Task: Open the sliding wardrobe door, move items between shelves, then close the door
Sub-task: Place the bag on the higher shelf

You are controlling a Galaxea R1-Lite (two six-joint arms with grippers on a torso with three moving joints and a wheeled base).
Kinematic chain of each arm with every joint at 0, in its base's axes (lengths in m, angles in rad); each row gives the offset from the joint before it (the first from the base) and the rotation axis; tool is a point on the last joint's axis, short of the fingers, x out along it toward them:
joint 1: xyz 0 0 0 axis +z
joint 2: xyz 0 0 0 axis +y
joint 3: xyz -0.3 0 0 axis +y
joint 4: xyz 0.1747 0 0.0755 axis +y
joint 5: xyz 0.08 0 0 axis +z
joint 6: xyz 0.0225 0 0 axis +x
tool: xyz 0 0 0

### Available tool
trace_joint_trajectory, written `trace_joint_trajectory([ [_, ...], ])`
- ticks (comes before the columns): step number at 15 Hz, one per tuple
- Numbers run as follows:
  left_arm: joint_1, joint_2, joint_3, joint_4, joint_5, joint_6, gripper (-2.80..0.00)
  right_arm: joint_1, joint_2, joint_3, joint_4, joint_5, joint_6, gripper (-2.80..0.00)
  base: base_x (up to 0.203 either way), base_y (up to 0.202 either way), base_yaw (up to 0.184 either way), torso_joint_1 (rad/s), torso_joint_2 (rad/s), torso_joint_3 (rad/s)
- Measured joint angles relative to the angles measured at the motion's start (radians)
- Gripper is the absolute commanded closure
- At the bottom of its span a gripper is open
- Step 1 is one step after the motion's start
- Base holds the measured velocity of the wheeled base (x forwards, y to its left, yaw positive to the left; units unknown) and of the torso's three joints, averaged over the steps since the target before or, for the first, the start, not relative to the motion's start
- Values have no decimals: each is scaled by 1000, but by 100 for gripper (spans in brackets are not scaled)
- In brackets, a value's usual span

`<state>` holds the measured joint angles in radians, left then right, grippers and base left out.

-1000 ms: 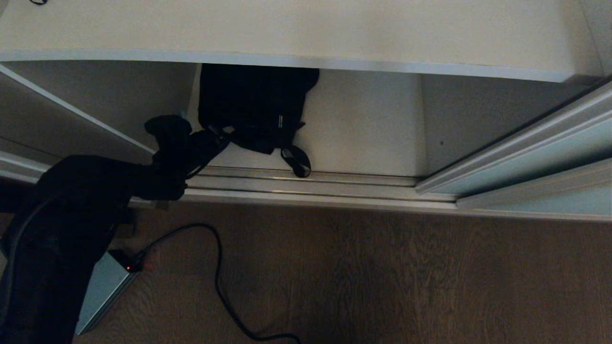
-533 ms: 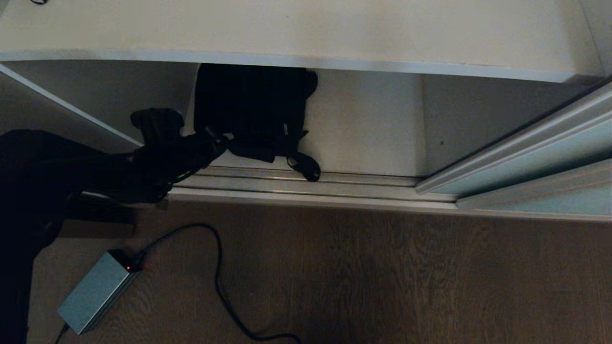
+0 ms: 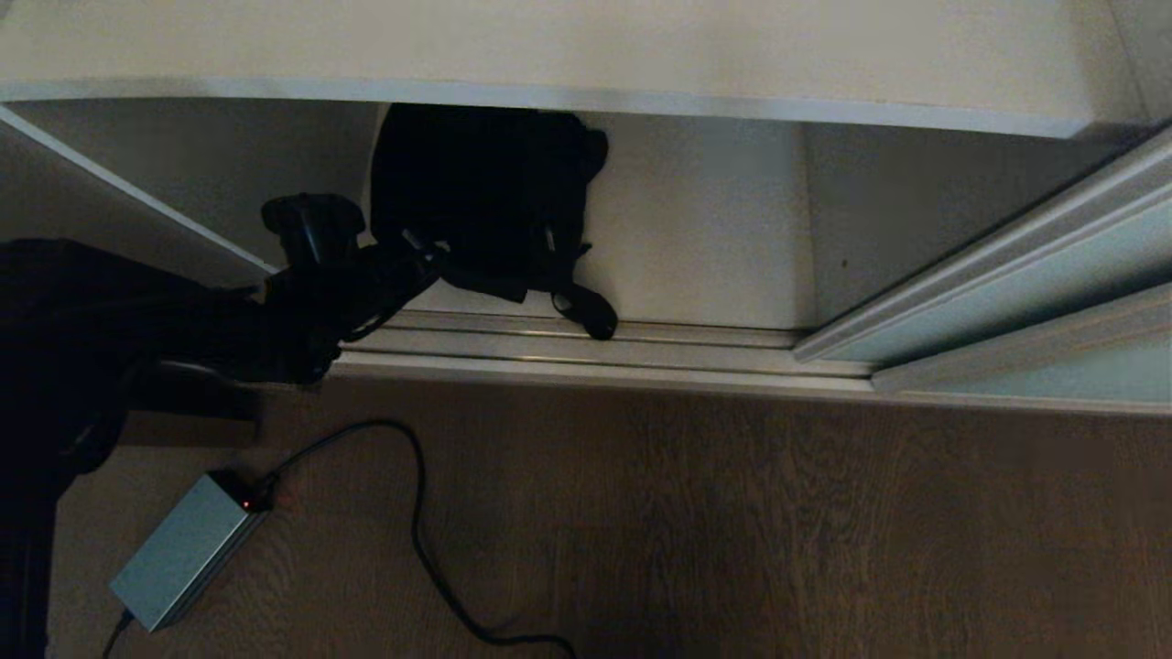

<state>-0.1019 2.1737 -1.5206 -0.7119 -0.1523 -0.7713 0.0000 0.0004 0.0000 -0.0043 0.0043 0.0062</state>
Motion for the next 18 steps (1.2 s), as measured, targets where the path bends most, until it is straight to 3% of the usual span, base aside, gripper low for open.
trace_joint_trajectory([
  [4, 6, 34, -12, 5, 3, 1, 0, 0, 0, 0, 0, 0, -1, 0, -170, 0, -10, -2, 2, 6],
  [11, 3, -14, -10, 52, 2, 37, 0, 0, 0, 0, 0, 0, 0, 0, -7, 0, 0, 1, 1, 0],
  [18, -7, -317, 241, 195, 3, 143, 0, 0, 0, 0, 0, 0, 0, 0, 0, 0, 0, 0, 0, 0],
])
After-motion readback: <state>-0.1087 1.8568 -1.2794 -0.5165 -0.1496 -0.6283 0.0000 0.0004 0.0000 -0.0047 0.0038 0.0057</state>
